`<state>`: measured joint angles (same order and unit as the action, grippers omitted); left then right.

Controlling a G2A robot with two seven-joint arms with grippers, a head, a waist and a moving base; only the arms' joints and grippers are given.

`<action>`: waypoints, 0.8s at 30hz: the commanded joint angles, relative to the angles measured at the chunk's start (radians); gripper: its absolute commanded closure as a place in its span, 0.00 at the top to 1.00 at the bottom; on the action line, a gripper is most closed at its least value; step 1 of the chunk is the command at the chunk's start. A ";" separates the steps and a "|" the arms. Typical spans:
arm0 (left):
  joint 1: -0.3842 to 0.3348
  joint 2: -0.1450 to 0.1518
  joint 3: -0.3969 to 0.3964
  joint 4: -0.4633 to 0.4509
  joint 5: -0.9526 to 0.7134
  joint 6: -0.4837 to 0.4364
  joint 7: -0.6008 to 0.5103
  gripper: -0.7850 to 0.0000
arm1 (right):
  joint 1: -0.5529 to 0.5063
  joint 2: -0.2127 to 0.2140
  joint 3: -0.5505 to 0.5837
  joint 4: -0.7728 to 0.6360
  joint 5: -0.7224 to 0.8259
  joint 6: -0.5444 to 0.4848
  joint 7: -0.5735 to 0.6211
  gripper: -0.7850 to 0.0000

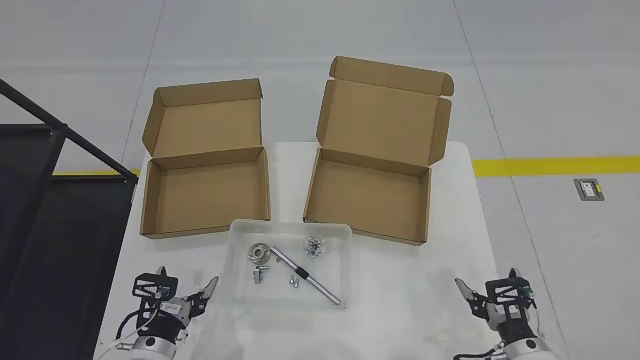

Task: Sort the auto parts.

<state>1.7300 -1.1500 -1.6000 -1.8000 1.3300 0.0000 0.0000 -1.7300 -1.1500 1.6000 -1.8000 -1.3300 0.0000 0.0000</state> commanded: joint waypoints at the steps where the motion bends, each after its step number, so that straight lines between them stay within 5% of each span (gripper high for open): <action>1: 0.000 0.000 0.000 0.000 0.000 0.000 0.000 1.00 | 0.000 0.000 0.000 0.000 0.000 0.000 0.000 1.00; 18: -0.001 -0.001 0.000 -0.007 -0.007 -0.005 0.013 1.00 | 0.003 -0.001 0.004 -0.012 0.009 0.000 -0.021 1.00; 24: 0.043 0.000 -0.064 -0.041 -0.078 -0.071 0.120 1.00 | -0.015 0.007 0.018 -0.152 -0.046 -0.130 -0.042 1.00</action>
<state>1.7664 -1.1505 -1.6521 -1.8365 1.2557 -0.0631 0.1046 -1.7438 -1.1445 1.6188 -1.9218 -1.3711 -0.1009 -0.0496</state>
